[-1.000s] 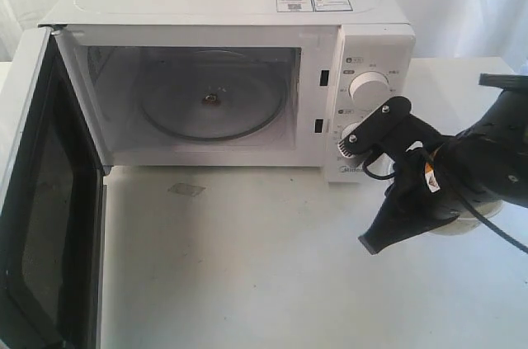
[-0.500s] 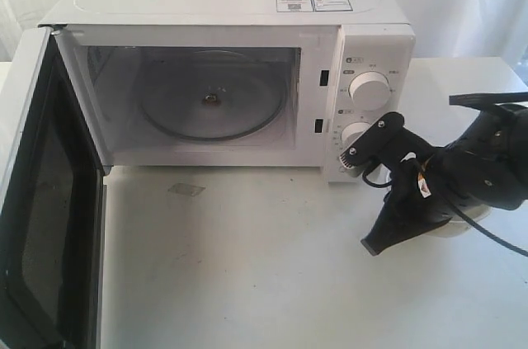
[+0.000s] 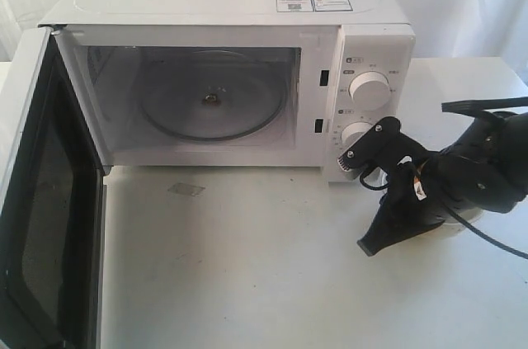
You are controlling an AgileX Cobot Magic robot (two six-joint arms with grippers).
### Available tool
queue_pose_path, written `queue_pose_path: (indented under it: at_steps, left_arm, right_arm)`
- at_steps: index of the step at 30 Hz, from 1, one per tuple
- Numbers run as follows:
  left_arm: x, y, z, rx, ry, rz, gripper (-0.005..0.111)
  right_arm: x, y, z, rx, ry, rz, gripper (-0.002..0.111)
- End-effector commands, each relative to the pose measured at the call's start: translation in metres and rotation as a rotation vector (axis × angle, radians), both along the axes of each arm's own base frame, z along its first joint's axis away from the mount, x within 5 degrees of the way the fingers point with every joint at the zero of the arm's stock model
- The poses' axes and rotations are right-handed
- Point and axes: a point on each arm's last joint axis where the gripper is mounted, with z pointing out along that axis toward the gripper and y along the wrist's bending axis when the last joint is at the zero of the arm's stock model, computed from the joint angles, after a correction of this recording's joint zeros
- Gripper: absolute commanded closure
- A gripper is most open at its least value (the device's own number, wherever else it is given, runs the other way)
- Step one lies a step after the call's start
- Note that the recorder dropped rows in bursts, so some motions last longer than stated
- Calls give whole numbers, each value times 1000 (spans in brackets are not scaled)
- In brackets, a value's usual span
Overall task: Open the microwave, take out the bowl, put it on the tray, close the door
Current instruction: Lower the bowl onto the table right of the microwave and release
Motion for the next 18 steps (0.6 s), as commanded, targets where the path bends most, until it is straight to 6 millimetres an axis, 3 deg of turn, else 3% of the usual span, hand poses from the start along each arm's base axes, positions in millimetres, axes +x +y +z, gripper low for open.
queue_pose_path:
  at_steps: [1,8,18]
  left_arm:
    - [0,0,-1,-7,0,1,107]
    - [0,0,-1,-7,0,1,107]
    - [0,0,-1,-7,0,1,107]
  right_arm:
    - [1,-2,-1,-2,-10,13,98]
    - [1,-1,0,3,-12,11,78]
    - [-2,-2,16,35,-53,-17,77]
